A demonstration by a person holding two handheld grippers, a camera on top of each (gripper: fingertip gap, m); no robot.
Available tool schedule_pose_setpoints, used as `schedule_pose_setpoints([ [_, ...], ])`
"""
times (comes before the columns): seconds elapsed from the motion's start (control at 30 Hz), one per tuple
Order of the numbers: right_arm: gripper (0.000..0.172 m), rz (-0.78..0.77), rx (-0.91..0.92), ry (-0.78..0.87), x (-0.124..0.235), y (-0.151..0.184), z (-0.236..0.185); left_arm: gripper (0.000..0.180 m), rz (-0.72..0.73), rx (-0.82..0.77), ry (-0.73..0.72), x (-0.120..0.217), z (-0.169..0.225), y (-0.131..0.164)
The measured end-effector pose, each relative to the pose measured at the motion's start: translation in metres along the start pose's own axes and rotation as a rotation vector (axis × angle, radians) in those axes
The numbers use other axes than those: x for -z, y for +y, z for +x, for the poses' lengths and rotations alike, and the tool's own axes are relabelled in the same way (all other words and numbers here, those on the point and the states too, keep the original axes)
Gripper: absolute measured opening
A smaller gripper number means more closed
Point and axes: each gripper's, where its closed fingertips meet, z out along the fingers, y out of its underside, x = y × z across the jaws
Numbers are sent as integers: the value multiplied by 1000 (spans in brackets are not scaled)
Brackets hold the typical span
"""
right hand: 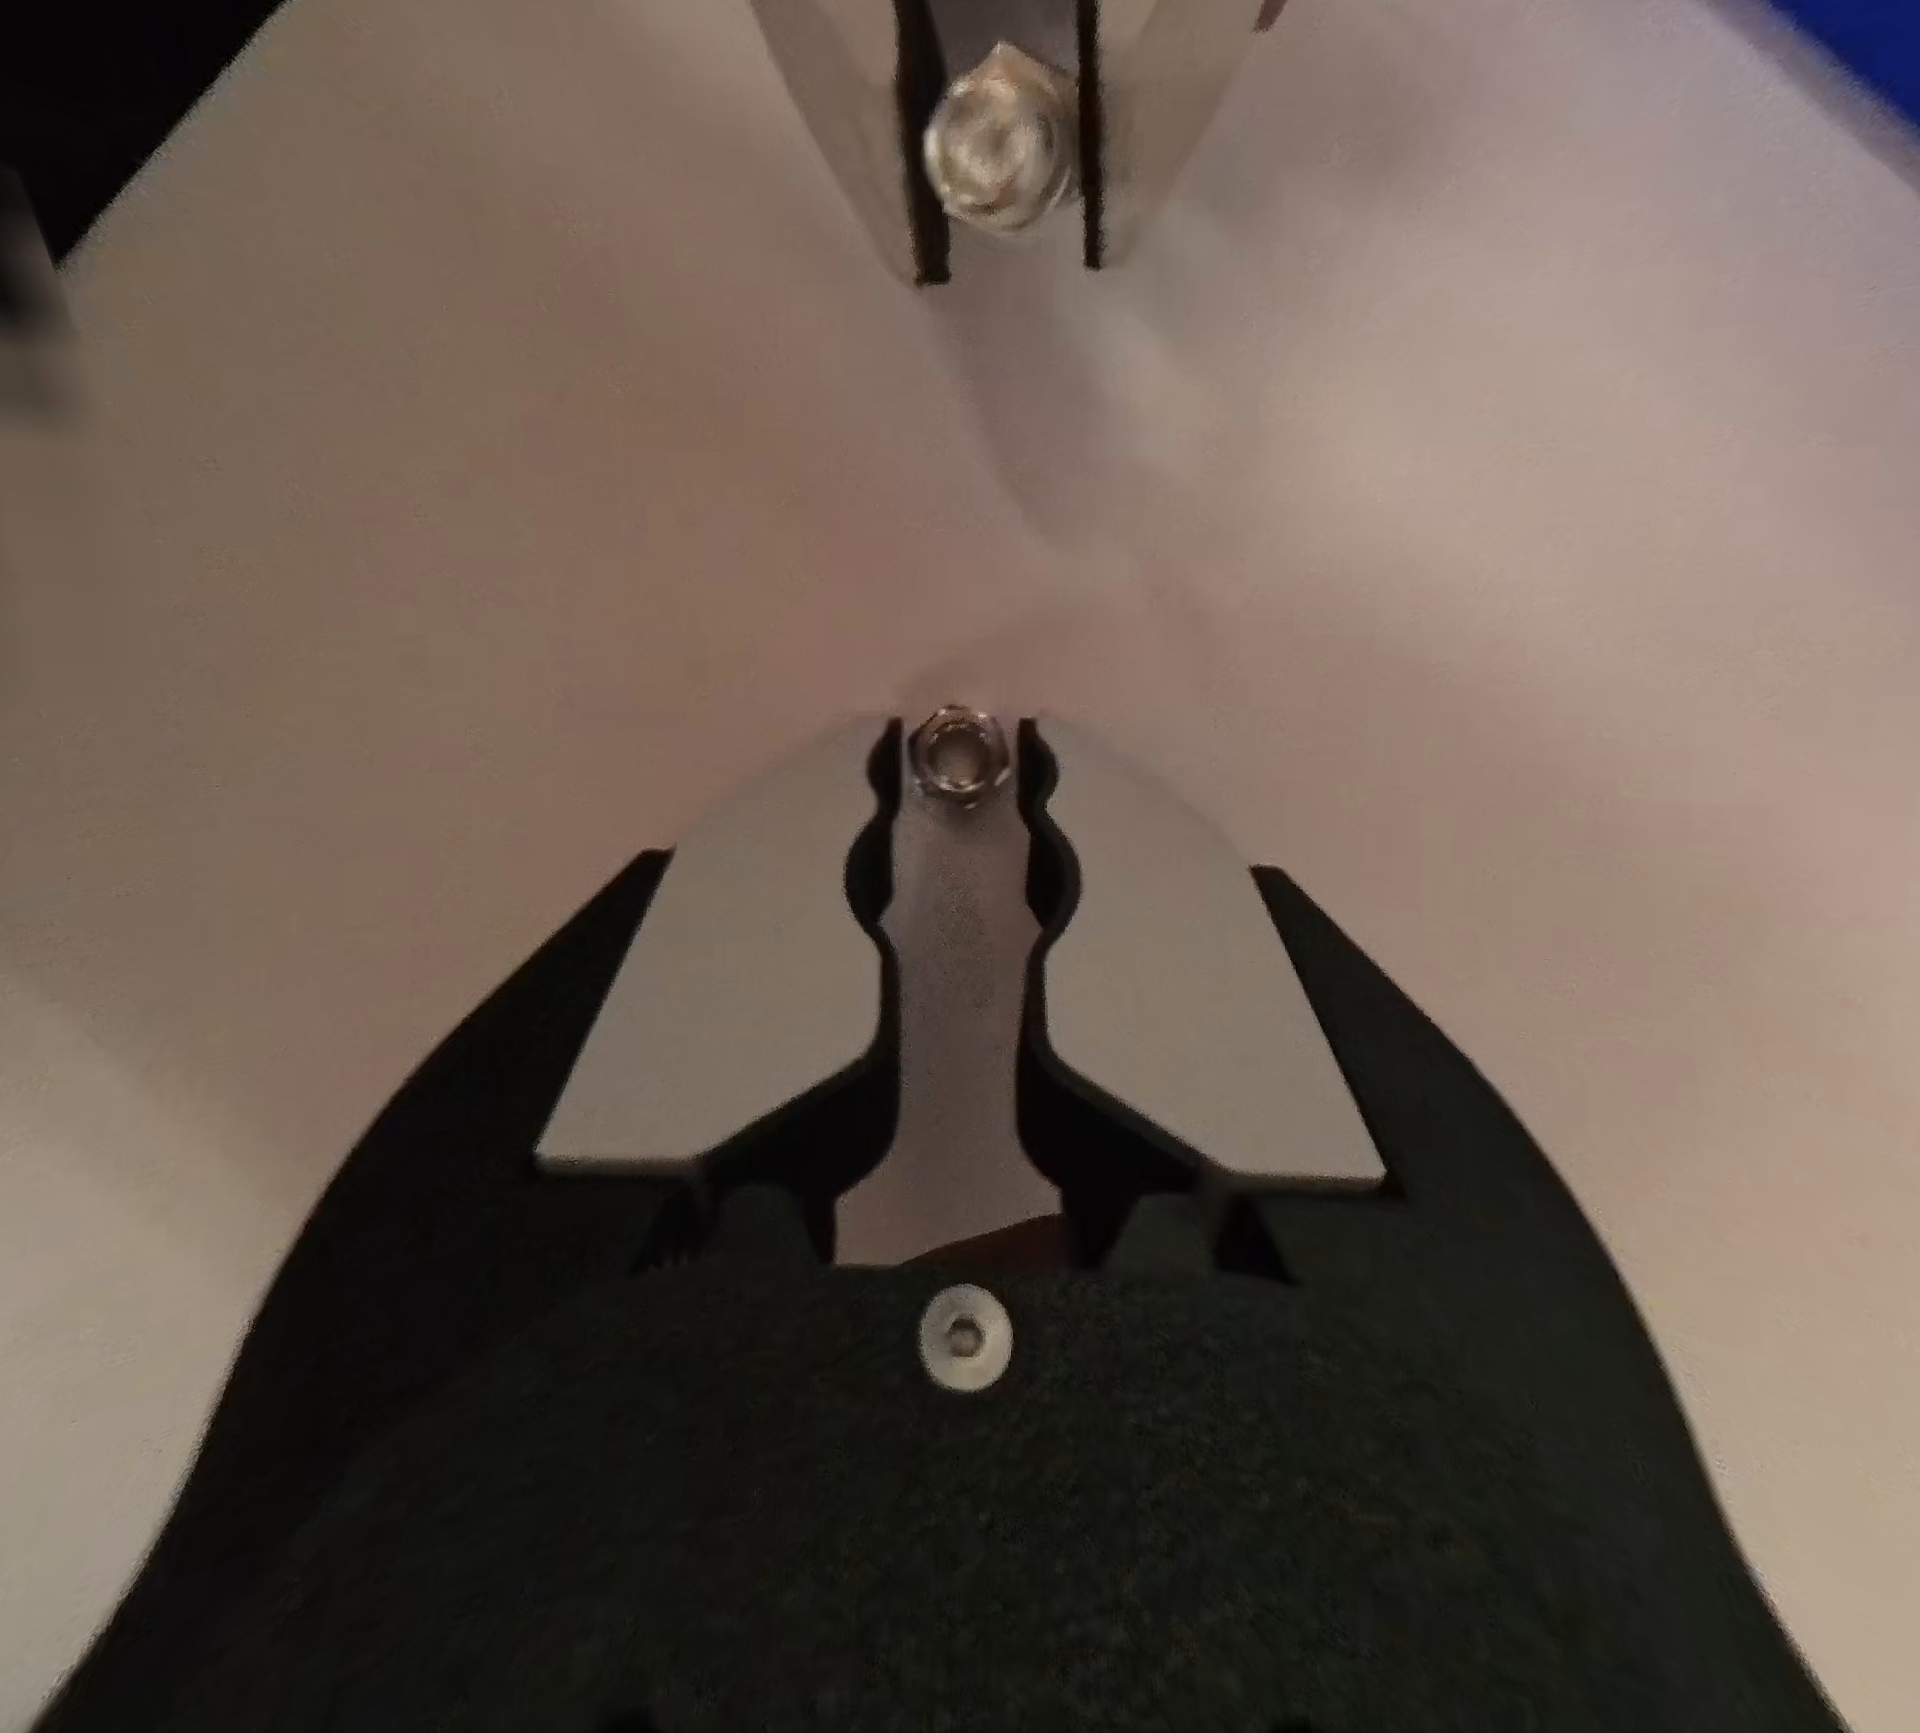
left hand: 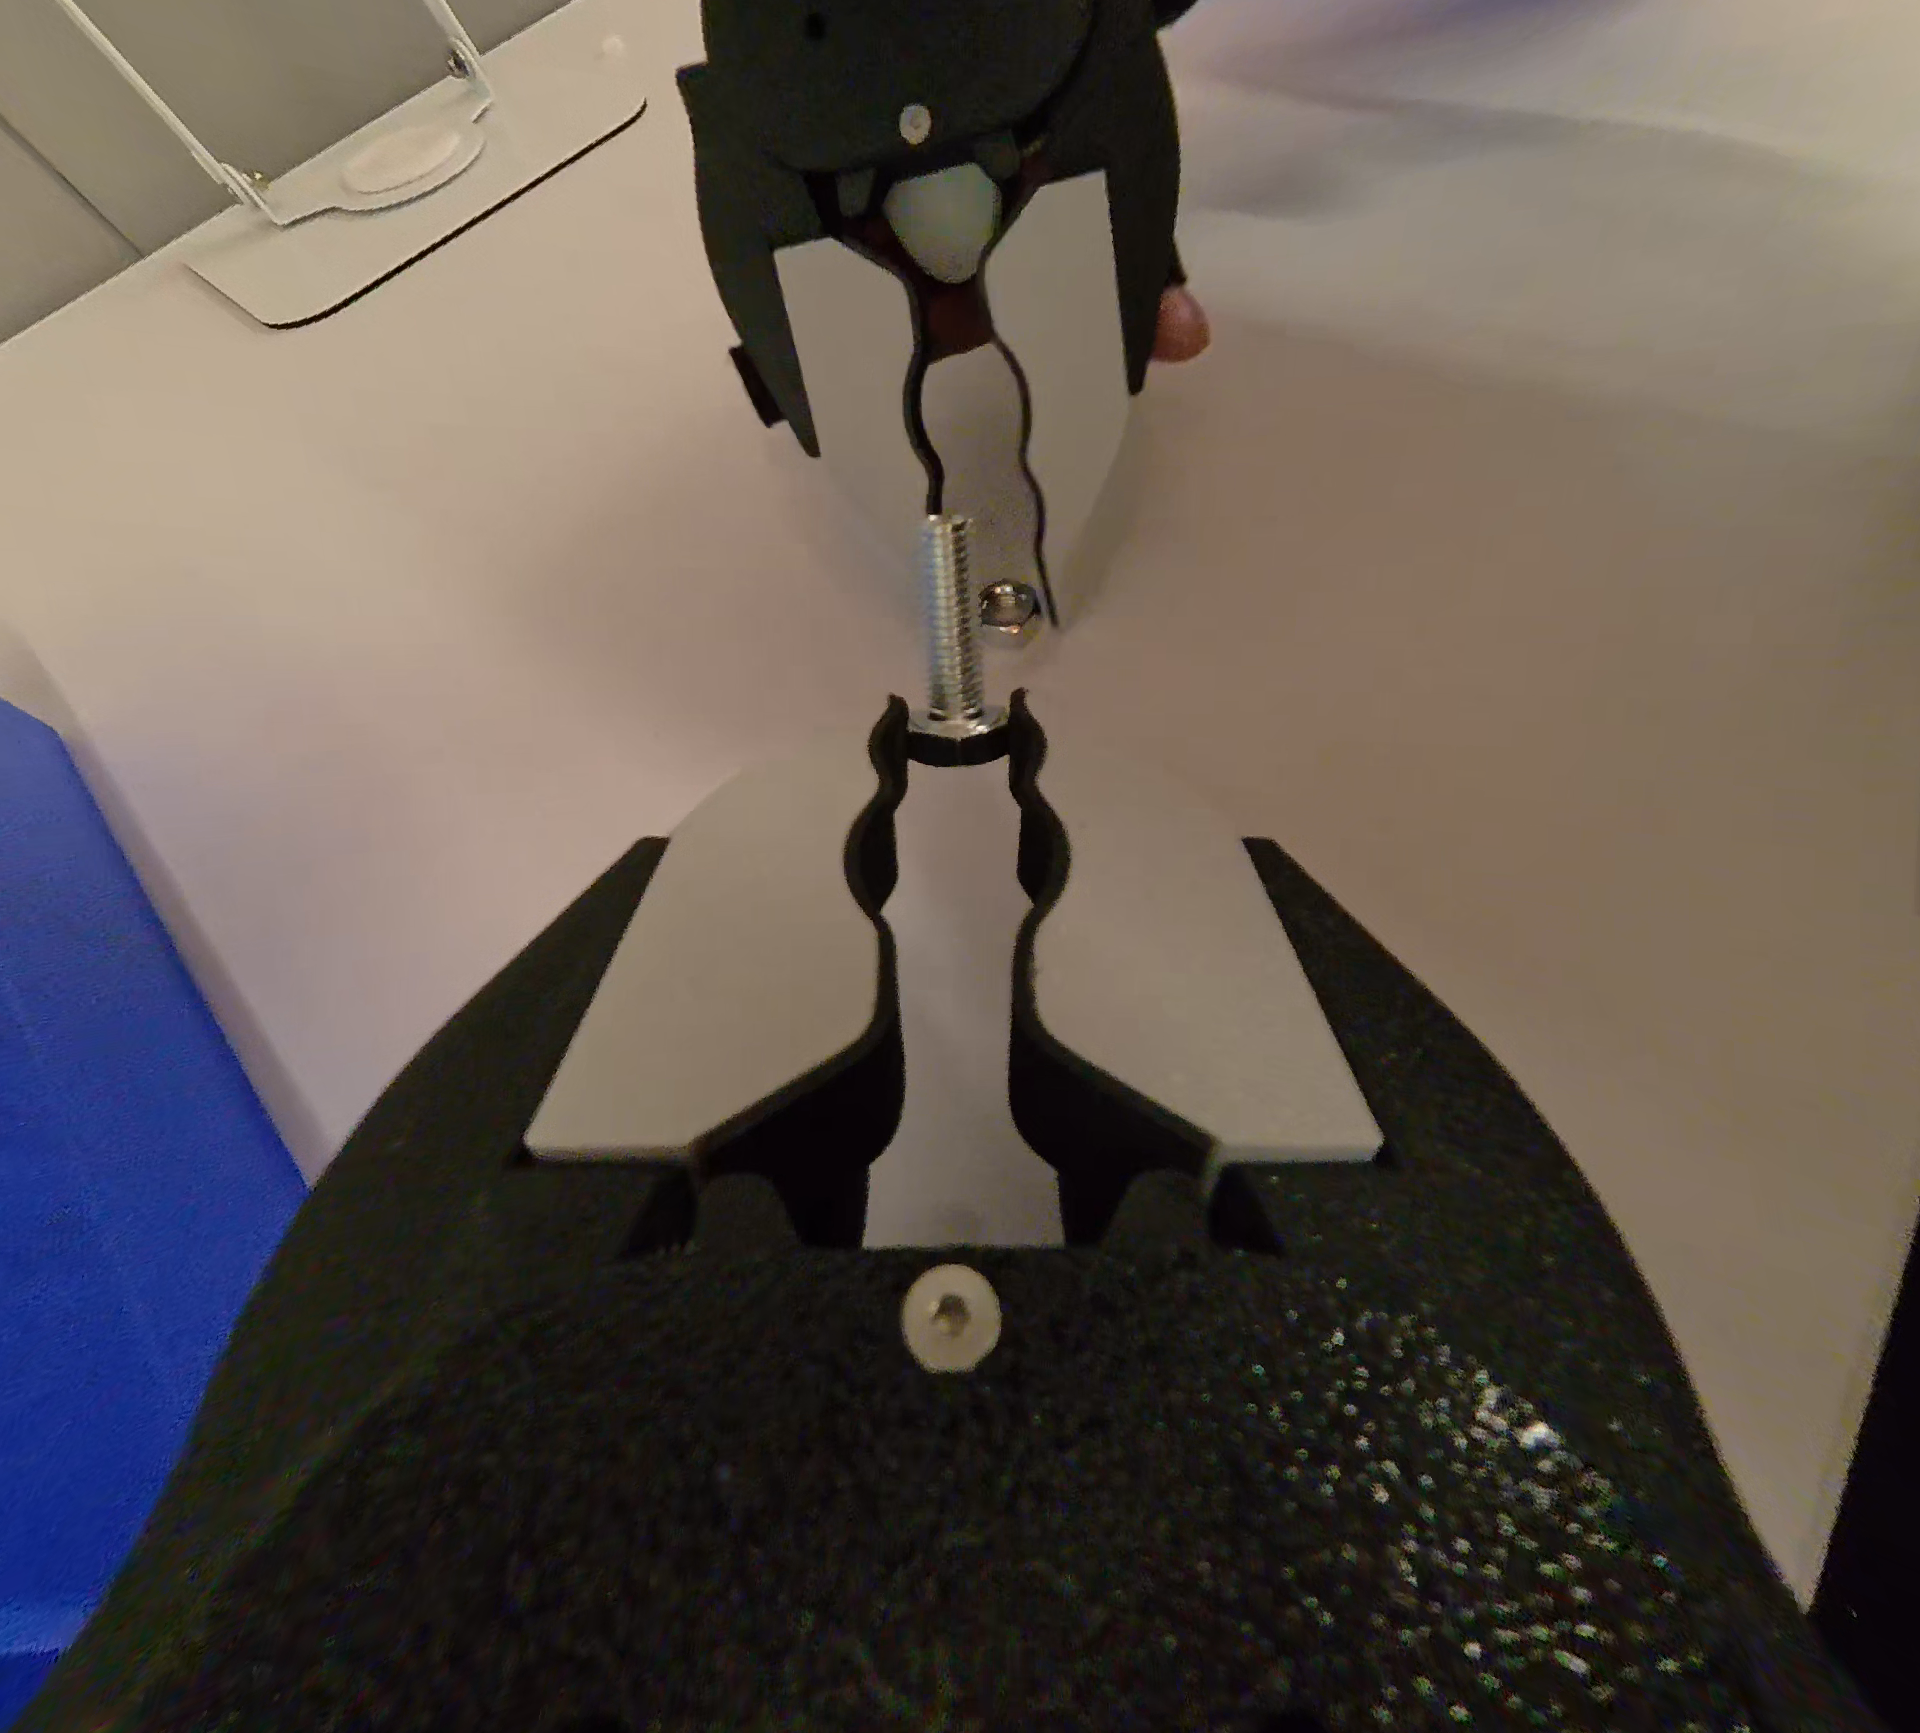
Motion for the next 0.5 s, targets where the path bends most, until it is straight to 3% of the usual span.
schedule_pose_setpoints([
  [0.17,17,-17,-2,40,0,1,2,18,38,11,-6,-2,-4,-7],
  [0.27,17,11,-31,198,19,2,11,17,146,57,0,-4,-9,-31],
  [0.5,17,417,-162,606,179,-28,9,17,411,54,42,-42,-25,-126],
])
